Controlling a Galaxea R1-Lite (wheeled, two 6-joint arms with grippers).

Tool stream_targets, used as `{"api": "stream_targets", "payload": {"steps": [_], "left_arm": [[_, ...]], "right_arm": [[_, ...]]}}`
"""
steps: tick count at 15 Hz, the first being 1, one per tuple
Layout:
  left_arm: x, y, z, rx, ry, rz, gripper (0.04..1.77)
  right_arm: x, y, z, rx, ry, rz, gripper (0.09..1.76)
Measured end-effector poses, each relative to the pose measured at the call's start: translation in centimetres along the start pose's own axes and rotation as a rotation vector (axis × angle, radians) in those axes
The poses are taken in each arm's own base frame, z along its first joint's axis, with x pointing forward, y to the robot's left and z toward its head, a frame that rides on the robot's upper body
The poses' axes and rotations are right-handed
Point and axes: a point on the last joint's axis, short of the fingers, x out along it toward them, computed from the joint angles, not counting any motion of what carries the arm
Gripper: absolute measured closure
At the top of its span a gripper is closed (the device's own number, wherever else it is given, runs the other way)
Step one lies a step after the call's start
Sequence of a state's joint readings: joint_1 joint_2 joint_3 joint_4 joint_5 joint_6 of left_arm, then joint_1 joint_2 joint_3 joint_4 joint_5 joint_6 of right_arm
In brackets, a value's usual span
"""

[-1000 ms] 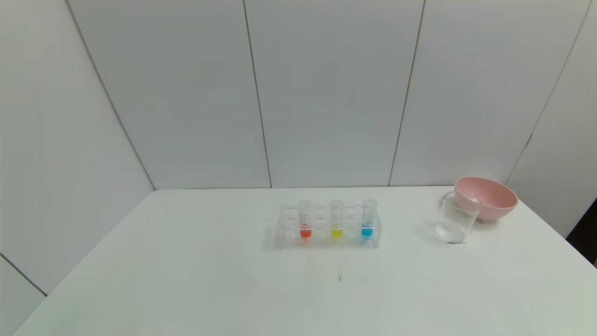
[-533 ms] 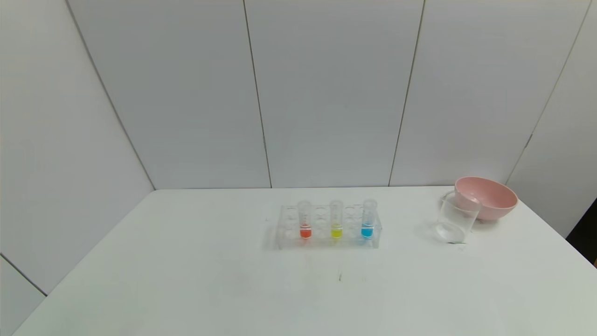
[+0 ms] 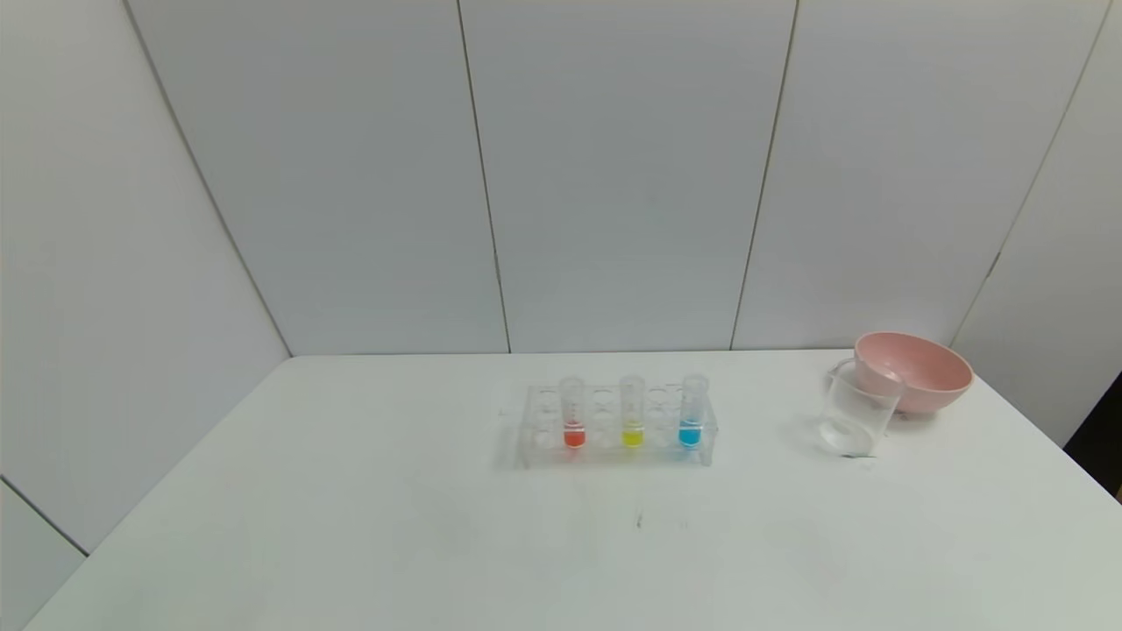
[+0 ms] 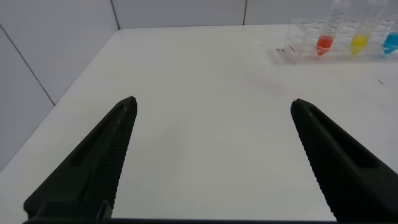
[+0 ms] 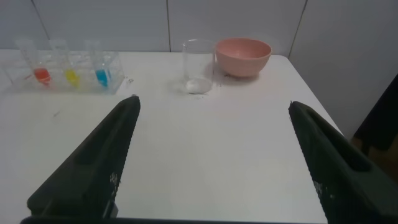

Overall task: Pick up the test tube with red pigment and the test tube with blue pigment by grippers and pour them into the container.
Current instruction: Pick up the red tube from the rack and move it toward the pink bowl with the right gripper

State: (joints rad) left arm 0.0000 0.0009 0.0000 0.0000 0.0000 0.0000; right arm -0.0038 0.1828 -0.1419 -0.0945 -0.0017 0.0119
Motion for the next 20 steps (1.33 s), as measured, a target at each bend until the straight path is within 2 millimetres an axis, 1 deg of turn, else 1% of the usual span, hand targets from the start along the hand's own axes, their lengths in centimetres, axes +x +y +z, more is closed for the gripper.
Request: {"api": "stream_targets", "payload": {"steps": [3, 6, 9, 12, 13, 15, 20], "left_arm": [[0.0, 0.0, 0.0, 0.000, 0.000, 0.000, 0.05], [0.0, 0.0, 0.0, 0.000, 0.000, 0.000, 0.05], [0.0, 0.0, 0.0, 0.000, 0.000, 0.000, 0.05], [0.0, 0.0, 0.0, 0.000, 0.000, 0.000, 0.05], [0.0, 0.0, 0.0, 0.000, 0.000, 0.000, 0.05], [0.0, 0.0, 0.0, 0.000, 0.000, 0.000, 0.05], [0.0, 0.0, 0.0, 0.000, 0.000, 0.000, 0.05]], "right_arm": [[2.7, 0.0, 1.7, 0.033, 0.012, 0.001, 0.14], [6.3, 0.1, 2.5, 0.045, 0.044, 0.011, 0.14], [10.4, 0.4, 2.1, 0.052, 0.080, 0.035, 0.14], [14.2, 1.0, 0.7, 0.065, 0.128, 0.024, 0.14], [15.2, 1.6, 0.1, 0.070, 0.143, 0.020, 0.14], [16.5, 3.9, -1.1, 0.071, 0.175, 0.051, 0.14], [17.1, 10.9, -3.8, 0.034, 0.206, 0.148, 0.14]]}}
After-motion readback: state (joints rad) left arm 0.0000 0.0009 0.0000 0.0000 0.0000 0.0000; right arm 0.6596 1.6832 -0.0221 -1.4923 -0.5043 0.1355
